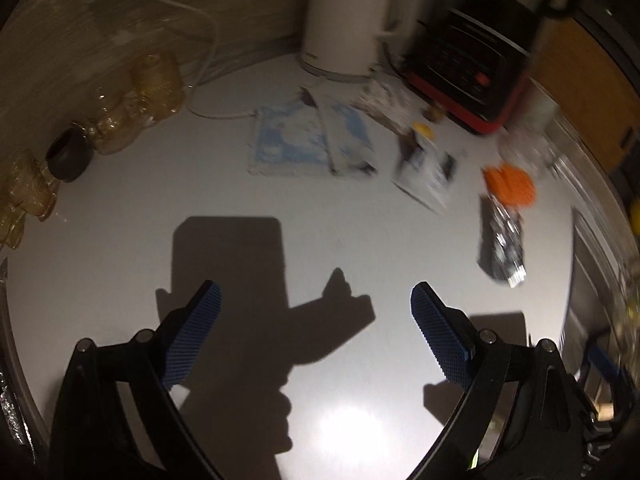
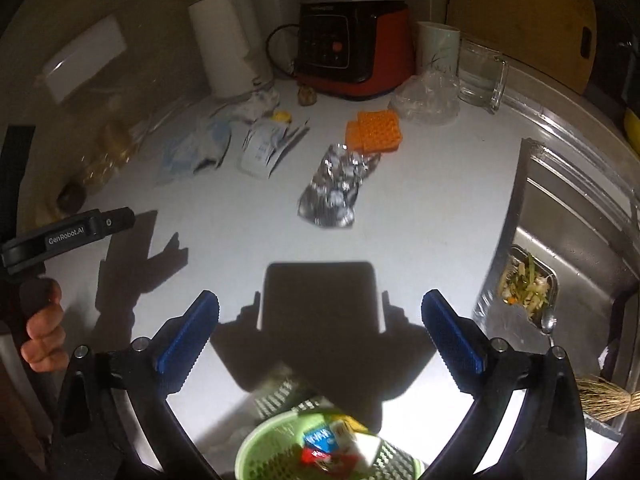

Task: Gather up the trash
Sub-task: 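Grasp the blue-white cloth with the left gripper while the right gripper grasps the foil blister pack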

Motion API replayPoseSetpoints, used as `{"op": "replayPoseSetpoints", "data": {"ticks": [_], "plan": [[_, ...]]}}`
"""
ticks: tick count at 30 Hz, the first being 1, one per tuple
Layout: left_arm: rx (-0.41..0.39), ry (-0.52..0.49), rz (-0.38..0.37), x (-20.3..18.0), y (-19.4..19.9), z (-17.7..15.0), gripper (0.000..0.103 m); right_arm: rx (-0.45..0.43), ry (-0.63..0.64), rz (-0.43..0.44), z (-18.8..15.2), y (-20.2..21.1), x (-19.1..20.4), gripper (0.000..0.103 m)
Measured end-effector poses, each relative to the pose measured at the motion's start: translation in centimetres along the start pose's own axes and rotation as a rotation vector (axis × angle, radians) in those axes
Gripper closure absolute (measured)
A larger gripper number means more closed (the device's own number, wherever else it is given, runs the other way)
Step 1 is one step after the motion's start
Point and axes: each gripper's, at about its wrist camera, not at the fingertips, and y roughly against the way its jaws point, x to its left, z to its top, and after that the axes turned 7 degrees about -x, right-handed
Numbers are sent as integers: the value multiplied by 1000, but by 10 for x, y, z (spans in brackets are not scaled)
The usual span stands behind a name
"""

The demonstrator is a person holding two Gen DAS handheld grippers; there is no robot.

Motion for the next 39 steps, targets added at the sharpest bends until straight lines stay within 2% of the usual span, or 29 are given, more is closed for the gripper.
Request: {"op": "replayPoseSetpoints", "data": {"ticks": [5,9,13,19,24,27,30,31,32,34,36,38,39], "plan": [[-16,96,73,15,-40,41,11,-5,-90,-45,23,-36,1,2],[-28,101,130,13,-74,72,11,-6,-118,-102,37,-61,7,2],[-28,83,175,4,-103,90,11,-8,-109,-162,48,-81,11,2],[7,97,216,-2,-145,107,11,15,-138,-215,58,-109,4,2],[81,59,240,-5,-177,108,12,31,-168,-240,62,-127,-2,2],[70,69,222,-3,-177,109,13,41,-162,-243,64,-138,-1,3],[69,73,186,-3,-177,110,25,43,-140,-255,64,-143,0,3],[64,61,178,-4,-176,110,34,44,-142,-255,64,-144,-1,3],[61,45,169,-7,-175,110,38,48,-146,-252,63,-145,-2,3],[59,17,161,-12,-173,111,59,64,-151,-238,63,-148,-3,3],[58,-5,168,-16,-170,110,74,67,-155,-229,63,-149,-4,3],[55,-22,167,-17,-169,108,83,68,-161,-211,63,-150,-5,3],[51,-22,165,-15,-167,107,87,69,-164,-199,63,-150,-6,10]]}}
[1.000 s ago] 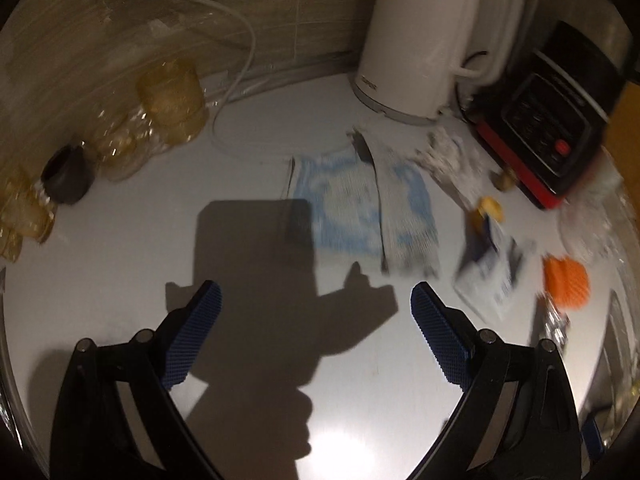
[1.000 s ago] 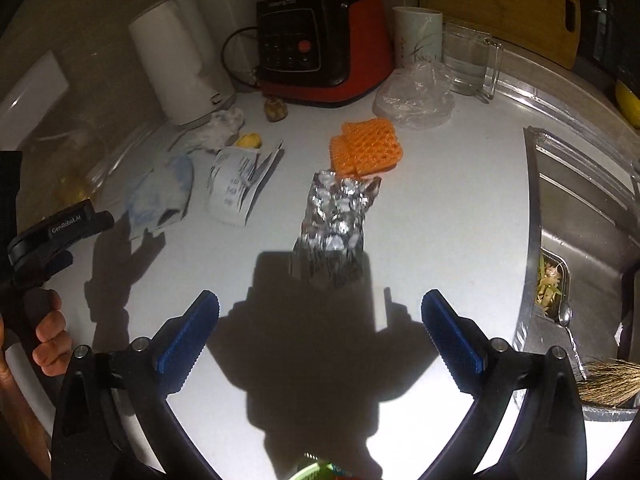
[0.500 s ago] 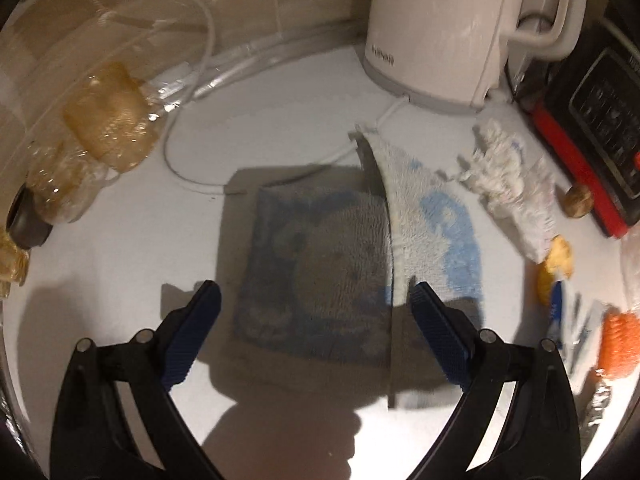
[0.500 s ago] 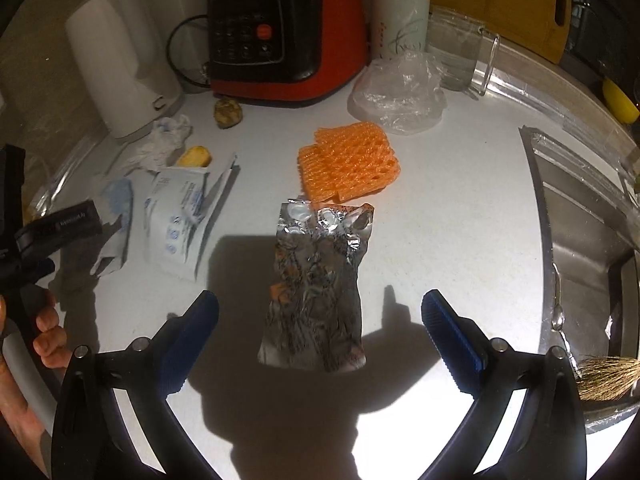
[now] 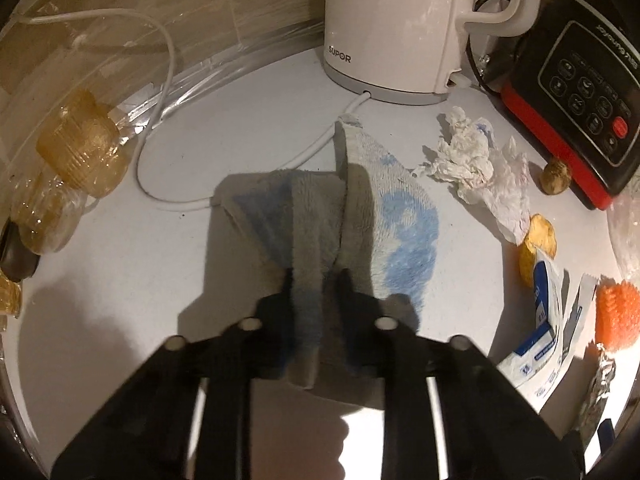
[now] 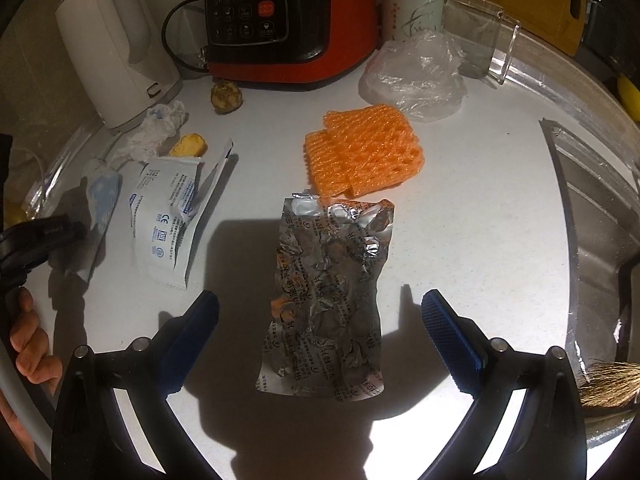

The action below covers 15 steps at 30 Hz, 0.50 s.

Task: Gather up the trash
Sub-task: 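Grasp the blue-white cloth with the left gripper while the right gripper grasps the foil blister pack, then carry the cloth and foil pack over the green basket with both grippers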

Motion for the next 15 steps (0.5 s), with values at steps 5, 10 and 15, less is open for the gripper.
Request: {"op": "replayPoseSetpoints", "data": {"ticks": [5,10,15], "plan": [[-19,10,-13,9,9,-7,94,27,23,36,-2,-4,-2,50],[-46,12,-38,19,26,-15,95,27,18,64,-5,1,-4,55],[-77,-1,-67,27,48,-24,95,32,26,90,-14,13,-5,55]]}}
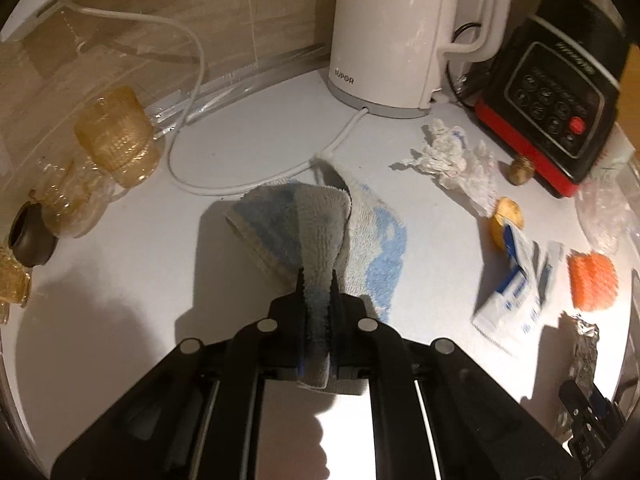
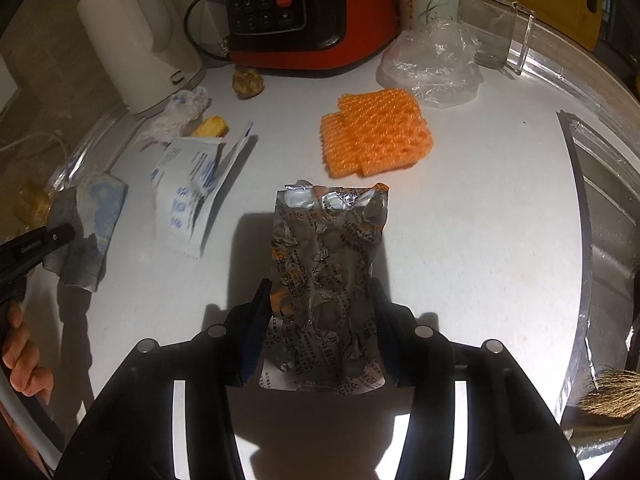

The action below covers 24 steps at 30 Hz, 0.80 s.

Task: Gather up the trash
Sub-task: 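Carry the cloth and foil pack over the green basket with both grippers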

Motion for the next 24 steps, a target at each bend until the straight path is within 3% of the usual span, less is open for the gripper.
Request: {"op": "replayPoseSetpoints", "data": {"ticks": [10,15,24], "plan": [[-14,-39,-119,5,71,-46,96,-10,26,87,-44,71,-10,55],[-19,-117,-201,-3,122,-84,96,-19,40,109,-80,120,-23,55],[85,-254,-410,-36,199,-169,96,28,56,105,-155,179,-53,55]]}}
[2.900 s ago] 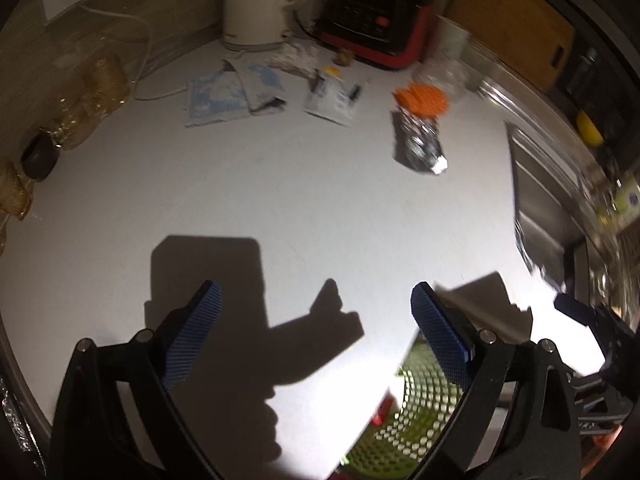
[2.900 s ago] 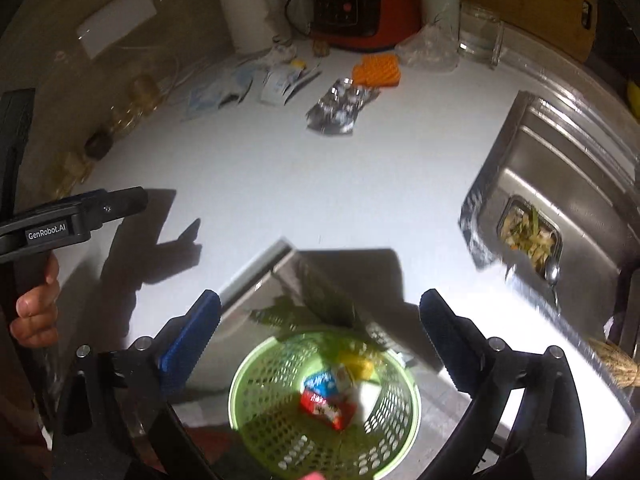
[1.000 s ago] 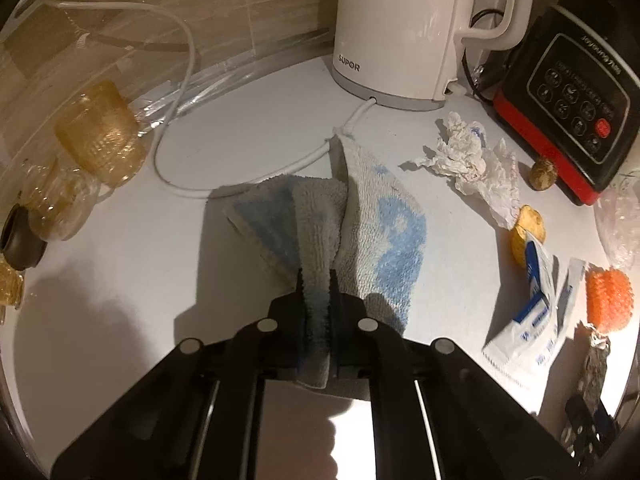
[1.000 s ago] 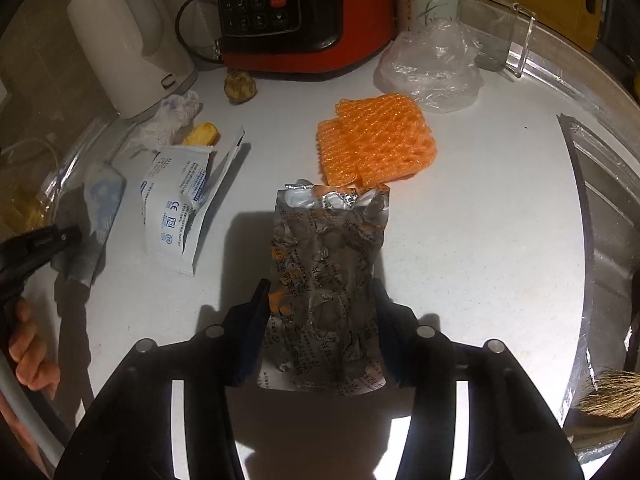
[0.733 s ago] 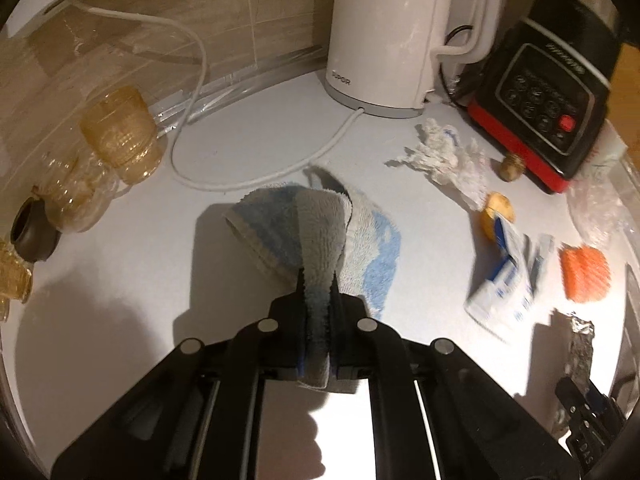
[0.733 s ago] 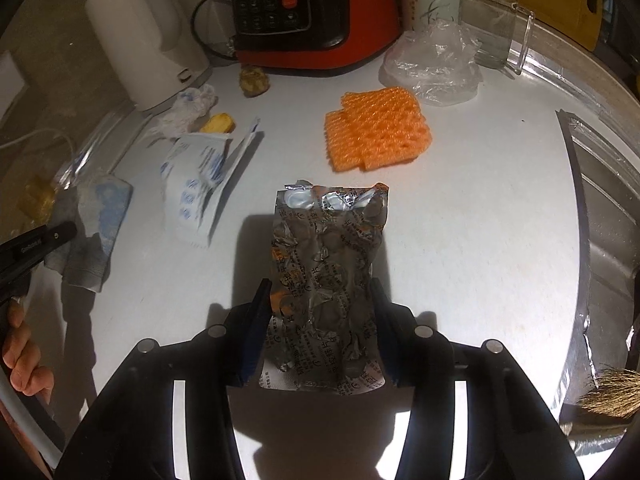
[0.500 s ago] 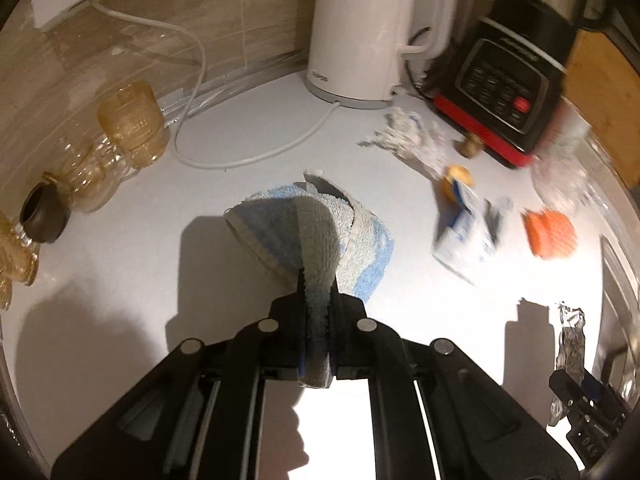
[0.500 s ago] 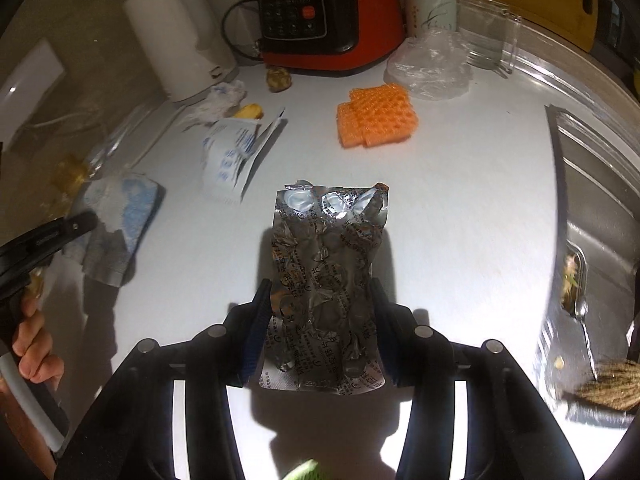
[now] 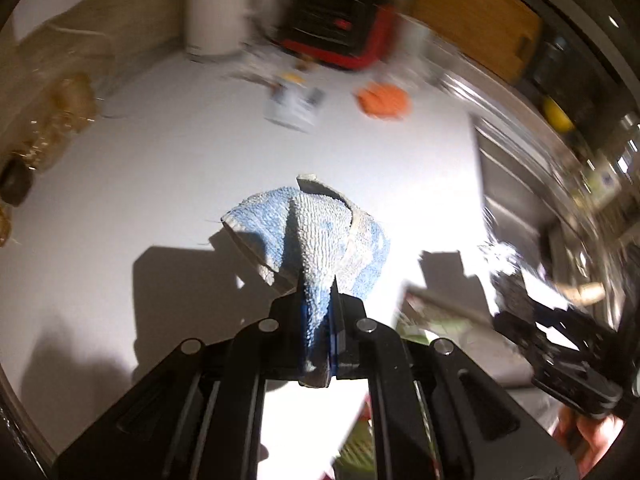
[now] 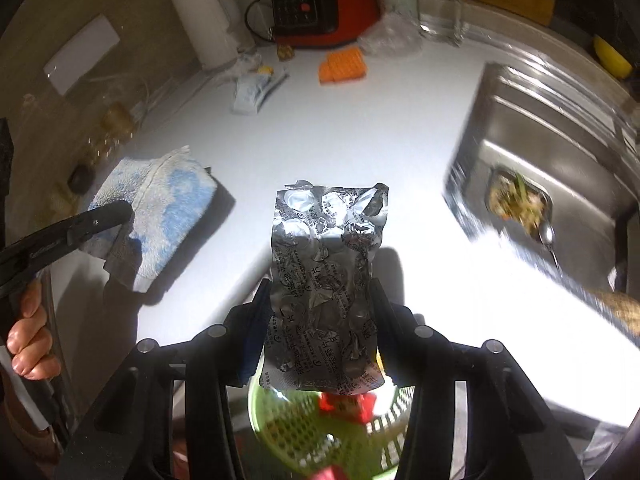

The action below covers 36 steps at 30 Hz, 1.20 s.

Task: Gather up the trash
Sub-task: 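Carry the cloth and foil pack over the green basket with both grippers, then open the left gripper to drop the cloth while the right gripper drops the foil pack into the basket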

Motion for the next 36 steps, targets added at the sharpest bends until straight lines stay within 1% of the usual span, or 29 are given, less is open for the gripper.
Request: {"op": "replayPoseSetpoints", "data": {"ticks": [3,6,9,13,18,26,30,32,36], "plan": [[48,-67,-60,-31,7,-28,96,35,-4,-8,-24,10,-10,55],[98,-120,-94,-57,7,-53,96,70,-12,-16,-47,15,-19,55],[139,-168,-108,-79,0,-76,96,104,-23,-19,-66,17,-27,55],[210,-197,-111,-98,-13,-100,96,131,-31,-24,-84,21,-36,54],[256,-225,-99,-111,-27,-114,96,152,-30,-21,-93,23,-43,54],[325,-205,-85,-119,-35,-124,95,184,-27,0,-103,23,-47,54],[341,-189,-77,-117,-34,-126,91,189,-14,5,-104,24,-48,54],[332,-184,-74,-118,-32,-125,88,189,-10,7,-104,24,-49,54],[286,-179,-53,-117,-23,-118,65,189,4,17,-103,24,-47,54]]}}
